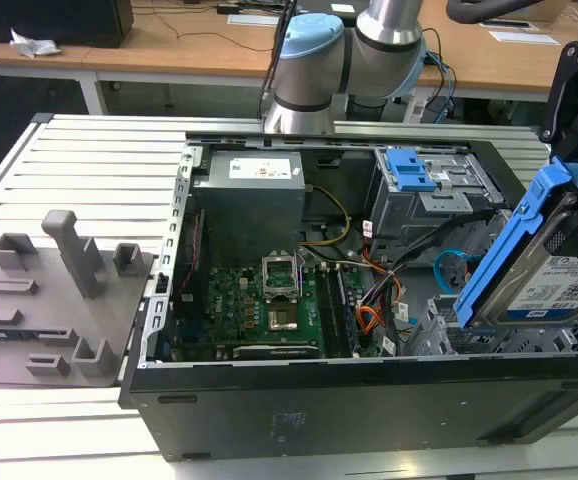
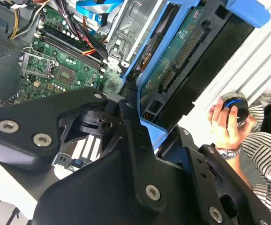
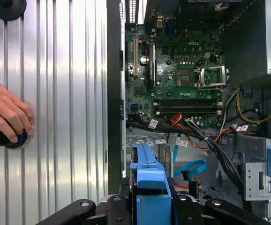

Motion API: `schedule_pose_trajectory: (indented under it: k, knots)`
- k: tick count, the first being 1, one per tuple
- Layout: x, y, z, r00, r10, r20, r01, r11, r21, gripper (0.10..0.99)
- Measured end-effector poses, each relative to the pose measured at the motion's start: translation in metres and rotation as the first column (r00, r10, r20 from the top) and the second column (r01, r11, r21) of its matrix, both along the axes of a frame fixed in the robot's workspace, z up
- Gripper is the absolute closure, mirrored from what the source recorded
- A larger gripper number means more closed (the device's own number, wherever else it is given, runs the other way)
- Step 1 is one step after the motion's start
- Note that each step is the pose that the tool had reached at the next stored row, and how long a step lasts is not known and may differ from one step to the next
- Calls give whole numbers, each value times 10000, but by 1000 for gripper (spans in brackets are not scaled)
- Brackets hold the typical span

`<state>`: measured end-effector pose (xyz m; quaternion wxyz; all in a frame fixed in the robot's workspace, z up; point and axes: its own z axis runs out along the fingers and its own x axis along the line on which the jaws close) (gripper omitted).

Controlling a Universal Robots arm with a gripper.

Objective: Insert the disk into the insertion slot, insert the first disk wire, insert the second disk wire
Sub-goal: 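Insert the disk into the insertion slot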

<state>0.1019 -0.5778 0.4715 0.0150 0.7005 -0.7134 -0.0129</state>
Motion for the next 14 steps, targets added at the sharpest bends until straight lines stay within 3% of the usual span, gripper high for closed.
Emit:
schedule_pose_trajectory:
  k: [8,14]
  knots:
    - [0,0,-103,10000,-1,0,1,10000,0,722]
    - [35,167,-131,10000,0,1,0,10000,-1,722]
